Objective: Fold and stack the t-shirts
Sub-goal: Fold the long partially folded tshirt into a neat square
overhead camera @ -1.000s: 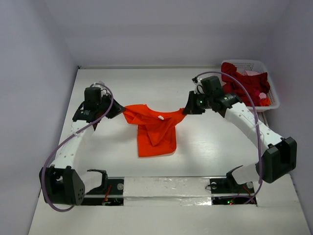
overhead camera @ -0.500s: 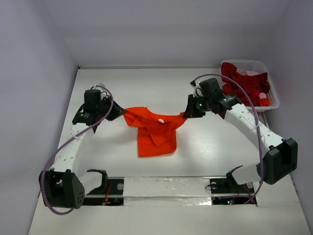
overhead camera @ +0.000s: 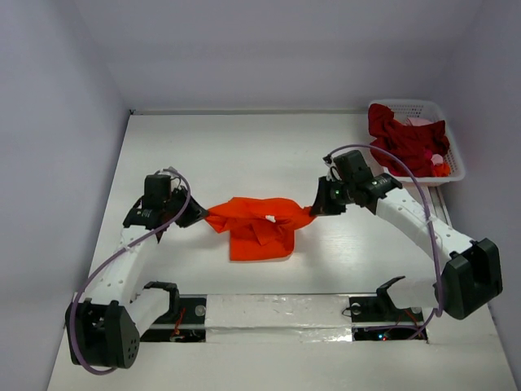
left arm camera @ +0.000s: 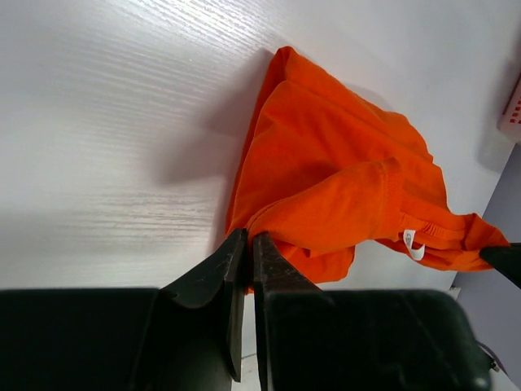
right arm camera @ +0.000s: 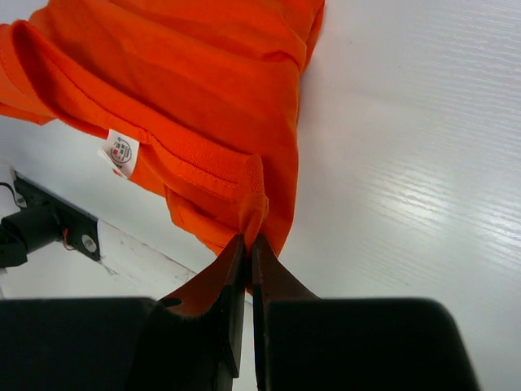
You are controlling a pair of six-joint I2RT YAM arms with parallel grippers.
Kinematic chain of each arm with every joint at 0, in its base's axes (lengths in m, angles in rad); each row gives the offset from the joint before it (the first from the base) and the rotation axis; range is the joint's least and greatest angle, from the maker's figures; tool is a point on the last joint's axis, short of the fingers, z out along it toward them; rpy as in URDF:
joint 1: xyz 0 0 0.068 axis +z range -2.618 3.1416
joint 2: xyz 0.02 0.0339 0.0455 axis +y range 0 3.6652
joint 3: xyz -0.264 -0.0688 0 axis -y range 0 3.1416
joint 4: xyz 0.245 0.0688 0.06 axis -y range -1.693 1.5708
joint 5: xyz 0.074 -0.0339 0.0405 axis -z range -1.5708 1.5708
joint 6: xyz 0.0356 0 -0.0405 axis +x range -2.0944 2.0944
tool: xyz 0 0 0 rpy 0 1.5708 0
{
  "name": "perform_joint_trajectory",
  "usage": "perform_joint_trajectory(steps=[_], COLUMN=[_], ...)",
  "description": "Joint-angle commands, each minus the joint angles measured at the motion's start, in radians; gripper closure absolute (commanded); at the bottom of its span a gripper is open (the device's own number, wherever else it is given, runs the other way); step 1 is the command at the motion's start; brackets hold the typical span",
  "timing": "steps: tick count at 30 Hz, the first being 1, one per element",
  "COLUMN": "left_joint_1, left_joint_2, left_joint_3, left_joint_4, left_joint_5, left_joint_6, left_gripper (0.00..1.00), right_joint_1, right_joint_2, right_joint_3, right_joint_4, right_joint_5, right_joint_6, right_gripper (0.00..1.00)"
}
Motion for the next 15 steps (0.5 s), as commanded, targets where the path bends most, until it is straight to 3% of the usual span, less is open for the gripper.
perform_joint_trajectory(steps=[1,12,15], left_joint_1=[-0.003,-0.021,-0.021], left_joint_2=[-0.039,-0.062,-0.059], left_joint_3=[-0.009,-0.087,-0.087], left_joint_4=[-0.018,-0.058,-0.061], left_joint_5=[-0.017,0.029,0.034], left_joint_6=[0.019,-0.003,-0.013], left_gripper=[0.96,0.94,0.88], right_joint_1=[0.007,0.007,0.016], right_joint_2=[-0.054,-0.113,-0.117], right_joint_3=[-0.006,-0.063,-0.076], right_joint_4=[0.047,0.030,0.035], right_joint_5=[-0.007,0.016,0.010], right_joint_6=[0.017,0.044,0.046], right_gripper=[1.00,1.00,1.00])
